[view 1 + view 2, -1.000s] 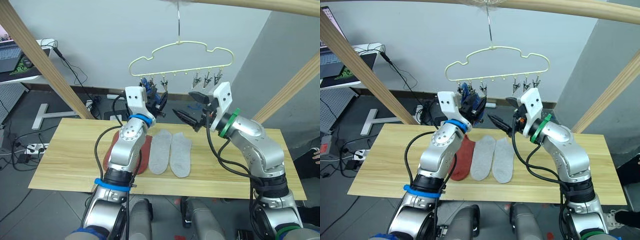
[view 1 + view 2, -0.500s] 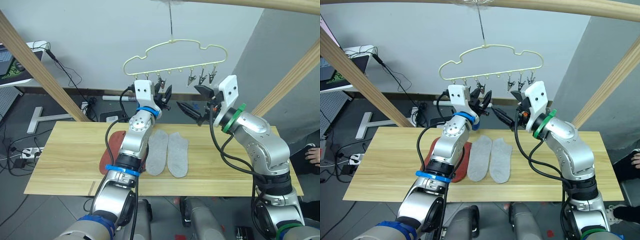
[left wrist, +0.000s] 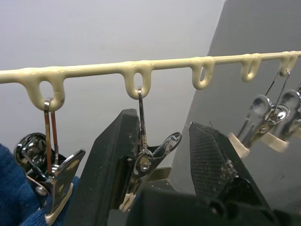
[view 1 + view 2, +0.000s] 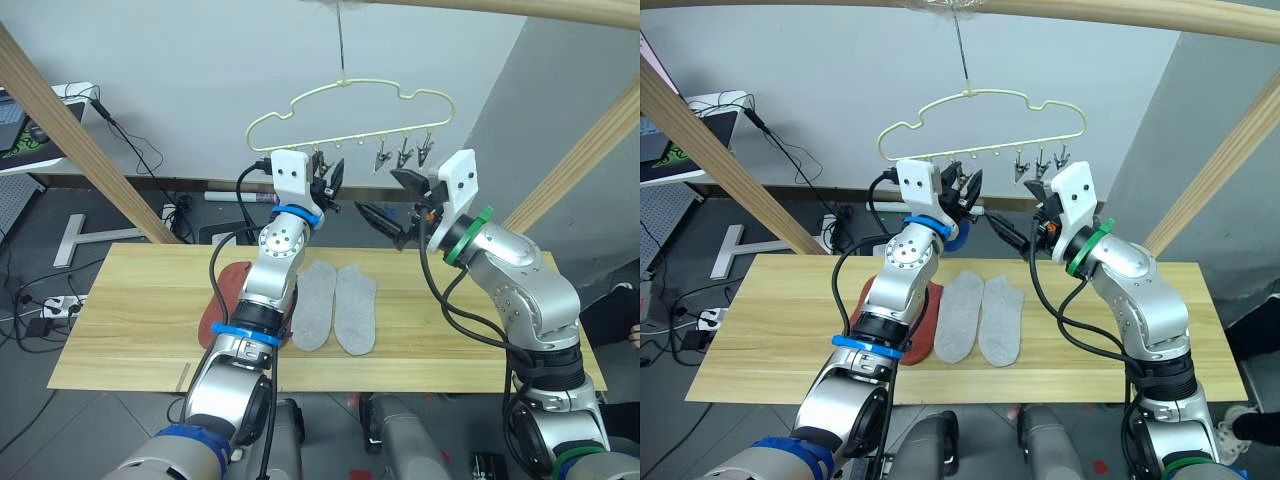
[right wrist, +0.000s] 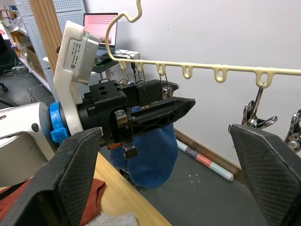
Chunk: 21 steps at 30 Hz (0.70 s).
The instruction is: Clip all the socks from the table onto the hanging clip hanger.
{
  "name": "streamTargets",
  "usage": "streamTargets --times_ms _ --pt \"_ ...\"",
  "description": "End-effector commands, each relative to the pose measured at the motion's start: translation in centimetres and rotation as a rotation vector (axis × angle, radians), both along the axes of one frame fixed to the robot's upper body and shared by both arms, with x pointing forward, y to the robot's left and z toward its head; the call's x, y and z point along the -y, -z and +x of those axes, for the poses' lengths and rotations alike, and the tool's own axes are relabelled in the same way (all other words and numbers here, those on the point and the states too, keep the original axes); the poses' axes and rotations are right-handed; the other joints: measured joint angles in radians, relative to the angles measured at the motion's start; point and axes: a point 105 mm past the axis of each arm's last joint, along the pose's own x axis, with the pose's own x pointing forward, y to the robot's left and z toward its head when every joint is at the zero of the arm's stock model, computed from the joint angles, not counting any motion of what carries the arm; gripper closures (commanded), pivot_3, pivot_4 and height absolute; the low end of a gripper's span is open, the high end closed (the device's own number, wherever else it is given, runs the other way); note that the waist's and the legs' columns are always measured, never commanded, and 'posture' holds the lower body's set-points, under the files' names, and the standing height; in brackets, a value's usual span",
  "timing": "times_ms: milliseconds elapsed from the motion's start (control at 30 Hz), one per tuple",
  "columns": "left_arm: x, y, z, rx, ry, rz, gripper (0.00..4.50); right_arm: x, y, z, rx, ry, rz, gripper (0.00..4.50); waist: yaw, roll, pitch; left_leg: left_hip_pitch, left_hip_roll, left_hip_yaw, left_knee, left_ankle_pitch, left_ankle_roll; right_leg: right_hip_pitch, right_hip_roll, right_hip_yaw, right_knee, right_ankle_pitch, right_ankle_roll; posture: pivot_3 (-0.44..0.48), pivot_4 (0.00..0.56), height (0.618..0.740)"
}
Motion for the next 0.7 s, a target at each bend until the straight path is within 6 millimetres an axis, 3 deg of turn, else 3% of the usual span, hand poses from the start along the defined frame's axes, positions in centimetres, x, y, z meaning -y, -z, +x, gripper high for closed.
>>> streamTargets --times_ms 33,333,433,567,700 --pt "0.04 -1.14 -0.21 0.054 -0.003 0.004 2.48 -0.02 -1.76 -0.51 0.064 -0.014 0.02 0.0 0.0 0.0 0.0 0.0 0.0 0.0 0.0 0.0 0.0 0.0 0.0 0.0 0.0 0.0 0.0 -0.097 0.276 0.74" --pt "-0.45 -0.79 0.04 0.057 -0.037 0.055 2.48 -0.02 -1.81 -0.39 0.06 -0.015 0.025 0.0 -0.001 0.0 0.0 0.0 0.0 0.0 0.0 0.0 0.0 0.0 0.0 0.0 0.0 0.0 0.0 -0.09 0.277 0.74" --pt "-0.64 -0.87 0.08 0.062 -0.046 0.053 3.05 -0.02 -1.82 -0.35 0.059 -0.013 0.029 0.0 -0.002 0.0 0.0 0.0 0.0 0.001 0.0 0.0 0.0 0.0 0.0 0.0 0.0 0.0 0.0 -0.086 0.277 0.74" --pt "-0.66 -1.02 0.03 0.069 -0.044 0.047 4.18 0.0 -1.71 -0.33 0.056 -0.012 0.028 0.0 -0.002 0.0 0.0 0.0 0.0 0.0 0.0 0.0 0.0 0.0 0.0 0.0 0.0 0.0 0.0 -0.086 0.277 0.74" --pt "-0.76 -1.17 -0.04 0.076 -0.047 0.041 4.22 -0.2 -1.69 -0.35 0.053 -0.02 0.029 0.0 -0.002 0.0 0.0 0.0 0.0 0.0 0.0 0.0 0.0 0.0 0.0 0.0 0.001 0.0 0.0 -0.083 0.277 0.74"
